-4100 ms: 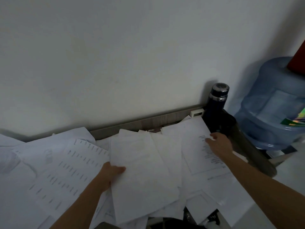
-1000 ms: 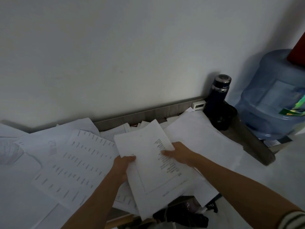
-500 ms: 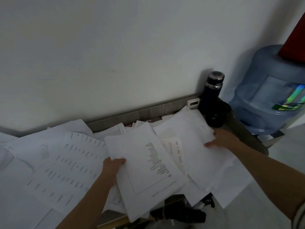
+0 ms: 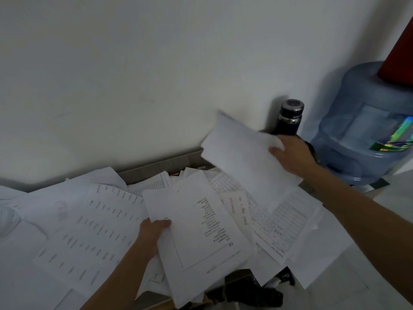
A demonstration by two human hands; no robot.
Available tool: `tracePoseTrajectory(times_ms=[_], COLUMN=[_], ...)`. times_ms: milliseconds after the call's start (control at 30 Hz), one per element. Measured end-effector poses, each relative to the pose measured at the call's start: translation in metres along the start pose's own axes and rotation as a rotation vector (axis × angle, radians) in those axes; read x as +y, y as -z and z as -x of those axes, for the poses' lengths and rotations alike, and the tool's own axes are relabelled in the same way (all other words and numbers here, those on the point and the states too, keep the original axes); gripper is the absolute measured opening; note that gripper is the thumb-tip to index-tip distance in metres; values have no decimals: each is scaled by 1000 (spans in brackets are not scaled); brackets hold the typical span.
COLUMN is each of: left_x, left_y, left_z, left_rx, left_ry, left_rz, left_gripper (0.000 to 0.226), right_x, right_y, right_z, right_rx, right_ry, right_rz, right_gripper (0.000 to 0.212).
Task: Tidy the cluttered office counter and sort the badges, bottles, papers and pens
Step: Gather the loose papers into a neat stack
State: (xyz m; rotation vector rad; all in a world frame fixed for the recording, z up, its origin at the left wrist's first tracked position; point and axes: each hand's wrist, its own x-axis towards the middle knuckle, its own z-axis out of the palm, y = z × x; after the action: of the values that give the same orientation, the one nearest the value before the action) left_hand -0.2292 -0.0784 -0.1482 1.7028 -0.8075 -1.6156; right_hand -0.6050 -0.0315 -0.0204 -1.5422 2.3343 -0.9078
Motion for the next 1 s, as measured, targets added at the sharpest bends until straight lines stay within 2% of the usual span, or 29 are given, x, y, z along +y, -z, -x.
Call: tracePoseTrajectory(times_ms=[100, 200, 267, 333, 433, 500, 567, 633, 667, 767, 833, 933, 1000], left_x=[0, 1, 2, 4, 14, 16, 9, 0, -2, -6, -5, -6, -6], left_y=[1, 2, 3, 2, 5, 4, 2, 3, 4, 4, 3, 2, 1], left_z=[-2, -5, -4, -5, -9, -10, -8, -5, -7, -4, -1, -1, -2], left_rx=[-2, 5, 10, -33, -239, -275, -154, -56, -35, -4, 7, 8, 22], left_ry=[20, 29, 53, 95, 123, 136, 97, 25, -6, -22, -36, -48, -49], left_rz=[0, 21, 76, 191, 165, 137, 194, 116, 69, 25, 31, 40, 37], left_gripper=[29, 35, 37, 39, 59, 60, 54, 40, 35, 33, 31, 25, 26], right_x=[-38, -52, -52, -42, -33, -34, -39, -37, -32, 5, 38, 76, 85], right_y=[29, 32, 13, -19, -78, -110, -130, -134, -131, -103, -79, -64, -66], right_z=[-10, -7, 4, 22, 63, 90, 107, 105, 98, 63, 39, 19, 14], right_rx=[80, 17, -71, -178, -340, -467, -608, -671, -614, -267, -223, -427, -511], right_ry=[41, -65, -177, -271, -394, -432, -370, -269, -236, -231, -282, -423, -418], right_rz=[-166, -461, -620, -682, -719, -706, -607, -461, -394, -127, 35, 180, 335], right_gripper=[20, 16, 15, 11, 12, 27, 34, 33, 31, 33, 50, 92, 114])
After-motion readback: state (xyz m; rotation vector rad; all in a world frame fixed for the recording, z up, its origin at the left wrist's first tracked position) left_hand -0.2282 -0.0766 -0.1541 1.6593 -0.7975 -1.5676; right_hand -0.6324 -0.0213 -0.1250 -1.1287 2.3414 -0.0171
